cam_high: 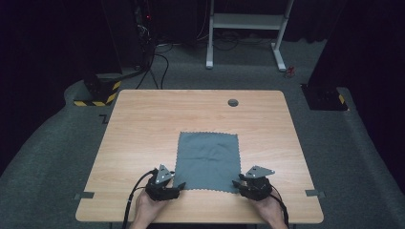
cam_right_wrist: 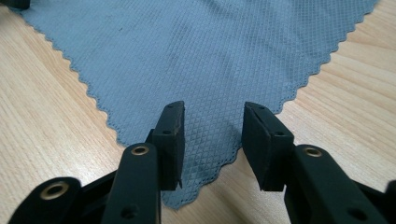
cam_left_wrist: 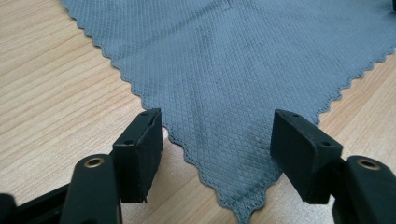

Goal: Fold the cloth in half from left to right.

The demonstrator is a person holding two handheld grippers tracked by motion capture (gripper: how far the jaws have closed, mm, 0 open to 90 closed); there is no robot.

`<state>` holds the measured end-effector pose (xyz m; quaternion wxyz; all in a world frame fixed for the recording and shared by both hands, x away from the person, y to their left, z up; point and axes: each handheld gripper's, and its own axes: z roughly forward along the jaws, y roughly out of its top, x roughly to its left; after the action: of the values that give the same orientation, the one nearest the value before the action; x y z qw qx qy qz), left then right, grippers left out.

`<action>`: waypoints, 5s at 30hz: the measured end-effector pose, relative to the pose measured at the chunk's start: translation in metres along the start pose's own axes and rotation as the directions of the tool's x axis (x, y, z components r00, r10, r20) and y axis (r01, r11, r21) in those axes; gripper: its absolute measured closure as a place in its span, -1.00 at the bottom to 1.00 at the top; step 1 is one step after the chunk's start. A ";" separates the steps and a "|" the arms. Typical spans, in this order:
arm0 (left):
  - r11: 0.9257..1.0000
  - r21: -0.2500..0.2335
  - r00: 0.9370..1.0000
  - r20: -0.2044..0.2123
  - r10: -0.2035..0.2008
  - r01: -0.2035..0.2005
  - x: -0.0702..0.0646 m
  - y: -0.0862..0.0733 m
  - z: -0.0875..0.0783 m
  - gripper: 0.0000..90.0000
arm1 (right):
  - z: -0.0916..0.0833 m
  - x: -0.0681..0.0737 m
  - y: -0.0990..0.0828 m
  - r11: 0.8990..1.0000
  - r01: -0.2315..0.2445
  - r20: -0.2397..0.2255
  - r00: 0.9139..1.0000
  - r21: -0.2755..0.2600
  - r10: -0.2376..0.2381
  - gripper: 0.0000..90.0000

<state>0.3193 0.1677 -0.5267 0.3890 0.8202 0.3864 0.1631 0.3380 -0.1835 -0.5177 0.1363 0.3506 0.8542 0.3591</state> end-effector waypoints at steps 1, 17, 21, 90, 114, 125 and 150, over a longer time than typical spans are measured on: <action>1.000 -0.006 1.000 0.022 -0.019 0.019 0.003 0.000 0.000 -0.15 | 0.000 -0.002 0.001 1.000 -0.004 -0.008 1.000 -0.011 0.004 0.36; 0.999 0.011 0.999 -0.017 0.036 -0.036 0.037 0.058 0.026 0.03 | 0.028 0.035 0.046 0.995 0.085 -0.064 0.994 -0.053 -0.088 0.55; 0.998 0.025 0.998 -0.034 0.052 -0.051 0.045 0.070 0.037 0.03 | 0.038 0.044 0.054 0.993 0.107 -0.081 0.990 -0.055 -0.112 0.56; 0.978 0.063 0.971 -0.147 -0.187 0.198 0.117 0.118 0.102 1.00 | 0.094 0.144 0.080 0.949 0.304 -0.194 0.929 -0.086 -0.315 1.00; 0.976 -0.021 0.969 -0.116 -0.219 0.218 0.130 0.127 0.067 1.00 | 0.076 0.150 0.101 0.946 0.282 -0.225 0.923 -0.159 -0.313 1.00; 0.977 -0.035 0.972 -0.102 -0.212 0.209 0.127 0.131 0.060 1.00 | 0.069 0.150 0.101 0.941 0.277 -0.225 0.921 -0.192 -0.317 1.00; 0.990 -0.020 0.989 -0.035 -0.141 0.141 0.086 0.162 0.098 1.00 | 0.032 0.094 0.054 0.967 0.171 -0.153 0.967 -0.191 -0.201 1.00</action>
<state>0.5124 0.1181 -0.4691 0.3997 0.7843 0.4490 0.1536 0.3130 -0.0742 -0.5000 0.1261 0.2230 0.8568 0.4476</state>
